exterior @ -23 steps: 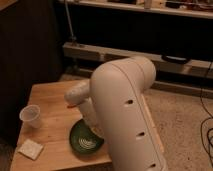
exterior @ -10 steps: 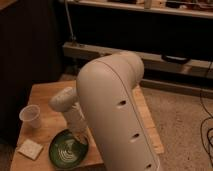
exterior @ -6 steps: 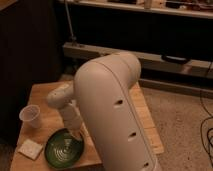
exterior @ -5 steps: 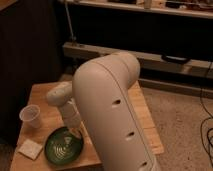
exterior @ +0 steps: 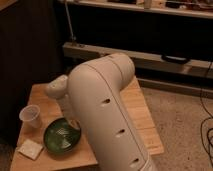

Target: Drag the ceramic bowl in a circle

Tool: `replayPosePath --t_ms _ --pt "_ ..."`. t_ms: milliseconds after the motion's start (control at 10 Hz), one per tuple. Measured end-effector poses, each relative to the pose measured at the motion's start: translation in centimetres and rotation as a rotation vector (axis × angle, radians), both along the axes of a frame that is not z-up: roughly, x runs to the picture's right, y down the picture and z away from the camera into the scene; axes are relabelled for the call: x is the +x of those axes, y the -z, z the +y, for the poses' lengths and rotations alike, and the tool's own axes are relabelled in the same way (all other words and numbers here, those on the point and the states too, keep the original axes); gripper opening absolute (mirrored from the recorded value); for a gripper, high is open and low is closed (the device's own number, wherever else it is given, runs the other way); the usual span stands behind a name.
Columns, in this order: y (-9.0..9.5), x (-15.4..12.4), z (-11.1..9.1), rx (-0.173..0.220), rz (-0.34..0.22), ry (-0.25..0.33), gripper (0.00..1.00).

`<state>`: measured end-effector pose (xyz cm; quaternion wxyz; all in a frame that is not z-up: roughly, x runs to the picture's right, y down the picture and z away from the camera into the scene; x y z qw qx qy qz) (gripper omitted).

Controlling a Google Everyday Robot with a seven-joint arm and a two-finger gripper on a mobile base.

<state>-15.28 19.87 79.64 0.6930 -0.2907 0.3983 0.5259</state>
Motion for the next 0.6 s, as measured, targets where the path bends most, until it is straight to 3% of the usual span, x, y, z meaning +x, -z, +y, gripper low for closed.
replayPosePath --t_ms 300,600 --pt "-0.6 0.4 -0.8 0.010 -0.001 -0.015 0.00" --pt "-2.9 2.9 -2.6 0.011 0.016 -0.045 0.00"
